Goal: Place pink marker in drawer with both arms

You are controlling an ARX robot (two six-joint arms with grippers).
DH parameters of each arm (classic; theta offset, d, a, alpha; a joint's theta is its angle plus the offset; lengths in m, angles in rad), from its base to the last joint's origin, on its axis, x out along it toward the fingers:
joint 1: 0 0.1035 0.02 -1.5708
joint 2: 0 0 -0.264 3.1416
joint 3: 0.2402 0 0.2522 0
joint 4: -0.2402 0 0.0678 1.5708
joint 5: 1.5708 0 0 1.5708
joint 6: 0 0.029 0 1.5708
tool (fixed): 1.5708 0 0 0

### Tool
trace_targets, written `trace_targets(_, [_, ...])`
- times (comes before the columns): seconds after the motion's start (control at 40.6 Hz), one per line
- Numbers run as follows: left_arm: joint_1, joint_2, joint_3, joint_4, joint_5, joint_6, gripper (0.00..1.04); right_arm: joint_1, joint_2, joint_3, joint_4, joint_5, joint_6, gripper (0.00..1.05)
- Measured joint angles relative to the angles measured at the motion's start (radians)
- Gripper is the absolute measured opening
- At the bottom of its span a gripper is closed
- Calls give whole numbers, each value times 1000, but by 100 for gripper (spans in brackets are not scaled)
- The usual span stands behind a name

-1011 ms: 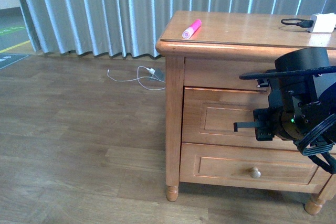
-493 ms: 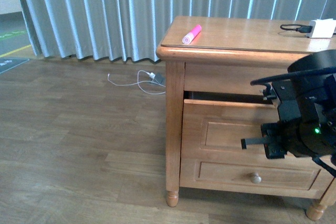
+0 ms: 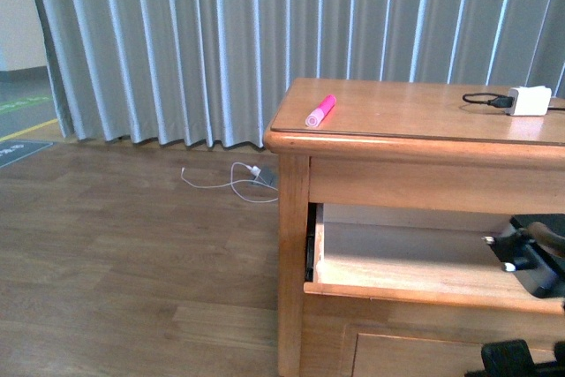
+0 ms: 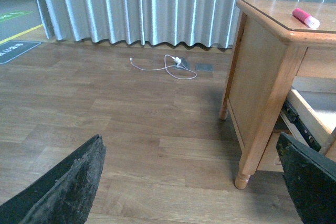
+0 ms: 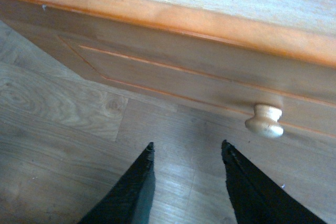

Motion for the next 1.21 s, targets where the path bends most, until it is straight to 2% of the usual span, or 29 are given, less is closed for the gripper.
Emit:
trace_targets(0.271, [0,0,0,0,0,0,99,5,-377,-84,-178,-52,60,80])
trace_targets(0.37, [0,0,0,0,0,0,99,-32,-530,-92,-256,-78,56,94])
trace_targets(0.419, [0,0,0,0,0,0,99,-75,-619,-94,-299,-96,56,98])
trace_targets(0.567, [0,0,0,0,0,0,99,-314,-872,-111,-429,-262,31,96])
trace_targets(0.666, [0,0,0,0,0,0,99,-487,-973,-142,-455,-393,19,96])
trace_targets(0.715, [0,0,0,0,0,0,99,-550,-1000,-159,-439,-439,23,96])
trace_targets(0.789, [0,0,0,0,0,0,99,-621,-1025,-177,-414,-452,30,96])
trace_targets(1.036, [0,0,0,0,0,0,99,-649,-1035,-191,-396,-441,28,95])
trace_targets(1.134, [0,0,0,0,0,0,99,-589,-1125,-323,-104,-277,-64,77])
trace_targets(1.208, [0,0,0,0,1,0,99,-544,-1171,-360,-46,-229,-97,61])
